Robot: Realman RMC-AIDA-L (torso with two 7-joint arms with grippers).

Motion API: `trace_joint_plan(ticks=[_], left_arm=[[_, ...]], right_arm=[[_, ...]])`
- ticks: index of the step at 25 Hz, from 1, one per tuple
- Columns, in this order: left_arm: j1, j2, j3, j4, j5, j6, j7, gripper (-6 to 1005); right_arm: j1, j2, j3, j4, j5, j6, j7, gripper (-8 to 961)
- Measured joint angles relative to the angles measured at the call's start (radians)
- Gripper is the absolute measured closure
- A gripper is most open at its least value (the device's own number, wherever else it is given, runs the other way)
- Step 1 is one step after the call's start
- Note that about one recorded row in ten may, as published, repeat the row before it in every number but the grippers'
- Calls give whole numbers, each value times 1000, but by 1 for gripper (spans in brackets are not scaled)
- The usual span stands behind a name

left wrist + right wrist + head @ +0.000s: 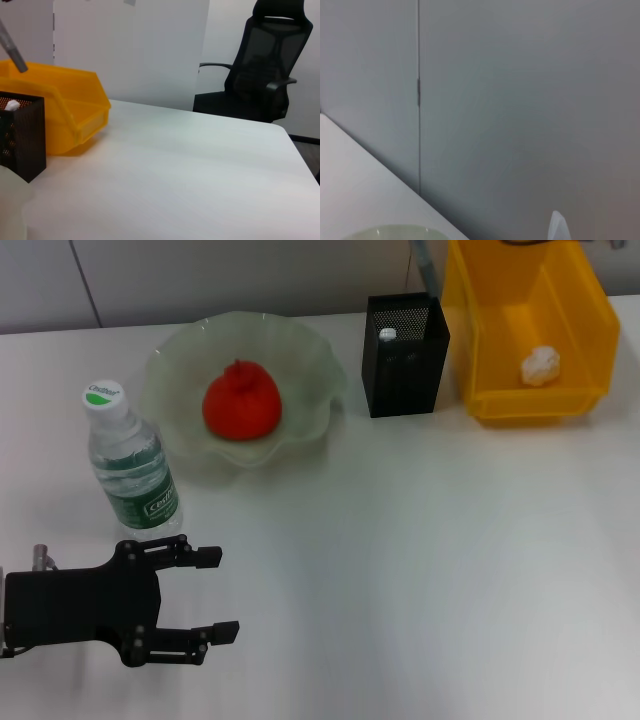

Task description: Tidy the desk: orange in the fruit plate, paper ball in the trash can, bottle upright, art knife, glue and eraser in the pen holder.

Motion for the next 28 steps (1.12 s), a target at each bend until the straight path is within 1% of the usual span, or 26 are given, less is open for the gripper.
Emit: trace_joint_plan(ticks=[2, 5, 14, 18, 27, 28], left_arm=[[1, 0, 0, 0, 0, 0, 0, 155], [2, 0, 0, 0, 0, -1, 0, 155], [7, 0, -2, 0, 0, -5, 9, 155], [8, 0, -3, 0, 0, -4, 7, 155], [9, 0, -4, 0, 0, -4, 4, 154], [9, 0, -5, 0, 0, -4, 3, 154]], right_arm=[[6, -6, 1, 42, 29, 21, -17, 809], [6, -7, 1, 83, 78, 40, -65, 811], [-31, -1, 2, 189, 234, 70, -220, 813], [-43, 4, 2, 196, 241, 88, -236, 806], [-64, 6, 11, 210, 246, 126, -248, 790], [-65, 6, 11, 211, 246, 127, -253, 770]])
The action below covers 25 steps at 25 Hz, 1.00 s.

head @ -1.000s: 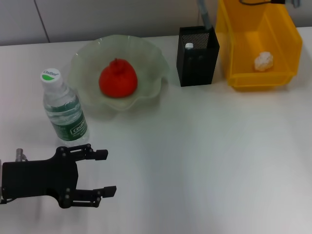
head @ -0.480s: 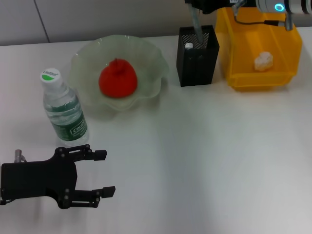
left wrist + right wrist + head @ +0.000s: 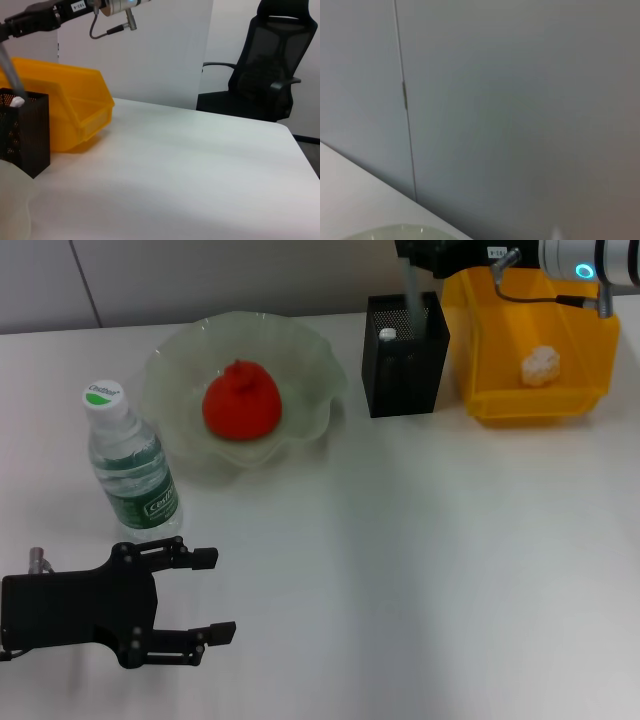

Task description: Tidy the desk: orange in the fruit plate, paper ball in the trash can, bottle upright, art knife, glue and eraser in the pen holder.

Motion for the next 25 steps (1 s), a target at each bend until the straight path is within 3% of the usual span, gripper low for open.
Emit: trace_joint_plan(ticks=[7, 10, 16, 21, 25], left_arm=[[-1, 0, -3, 0, 0, 1, -1, 154], [1, 0, -8, 0, -3, 6, -7, 154], [3, 3, -10, 5, -57, 12, -67, 154], [-8, 5, -3, 2, -78, 39, -111, 153], [-27, 7, 12, 1, -71, 76, -155, 153]], right_arm=[[-14, 6, 1, -9, 14, -1, -8, 630], [-54, 15, 1, -80, 56, -30, -7, 570], [-265, 66, -9, -444, 100, -213, 177, 342], [-443, 68, -1, -639, 151, -479, 274, 203], [-538, 69, 2, -684, 178, -689, 237, 203]])
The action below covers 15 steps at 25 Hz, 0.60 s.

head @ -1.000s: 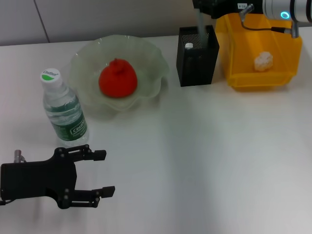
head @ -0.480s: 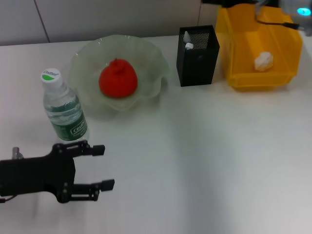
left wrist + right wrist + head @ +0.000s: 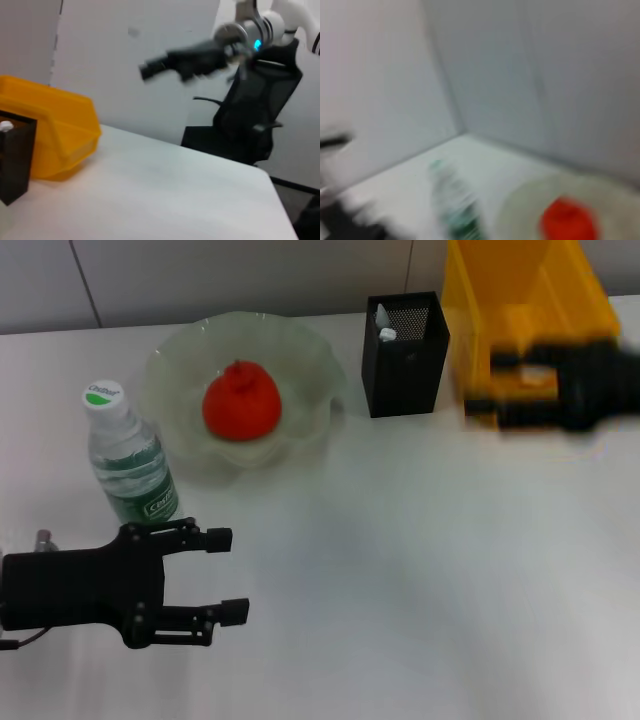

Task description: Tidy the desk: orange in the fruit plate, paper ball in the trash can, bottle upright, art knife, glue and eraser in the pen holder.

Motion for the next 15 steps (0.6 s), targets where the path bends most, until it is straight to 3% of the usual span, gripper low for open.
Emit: trace_joint_plan(ticks=[6, 15], left_arm=[[-8, 14, -4, 0, 0, 19, -36, 153], [-5, 41, 5, -2, 20, 28, -87, 154]], right_arm=[[-76, 4, -7, 61, -11, -164, -166, 203], [-36, -8, 33, 250, -156, -203, -351, 202]])
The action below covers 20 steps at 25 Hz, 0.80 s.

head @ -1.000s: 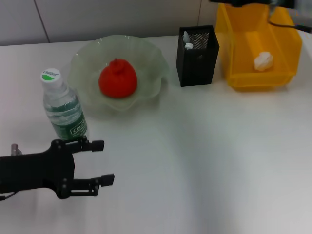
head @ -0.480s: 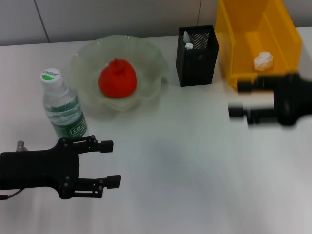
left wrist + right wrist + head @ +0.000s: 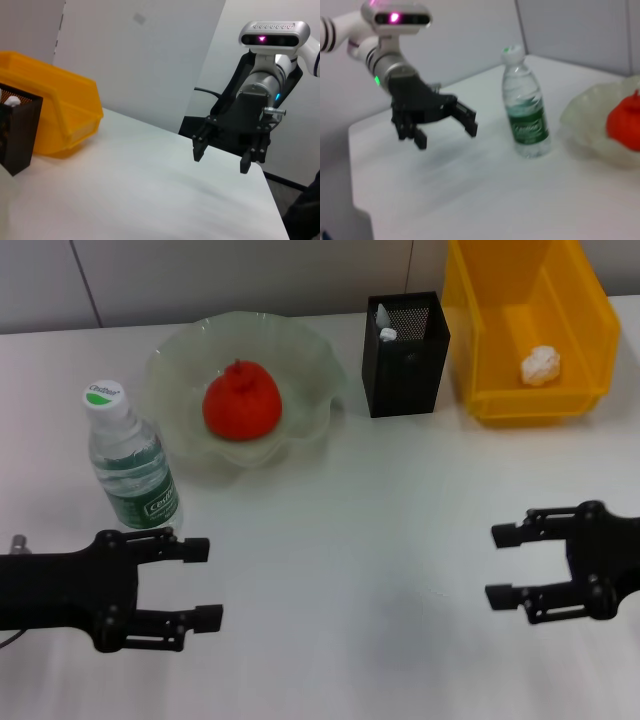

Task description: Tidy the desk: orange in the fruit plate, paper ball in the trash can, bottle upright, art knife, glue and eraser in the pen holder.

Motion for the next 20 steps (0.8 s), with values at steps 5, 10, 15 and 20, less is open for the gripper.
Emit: trace_joint_plan(ticks=[5, 10, 15, 20], left_arm=[[1, 22, 0, 0, 22, 15, -22, 155], [-2, 28, 0, 8, 49, 28, -49, 156], [-2, 29, 0, 10, 59, 29, -56, 156], [-3, 29, 0, 11, 59, 28, -65, 157]], right_arm=[[32, 3, 3, 50, -52, -1, -41, 202], [33, 0, 5, 53, -58, 9, -55, 203], [38, -5, 6, 74, -64, 23, -68, 203], [53, -6, 7, 103, -74, 27, -87, 203]])
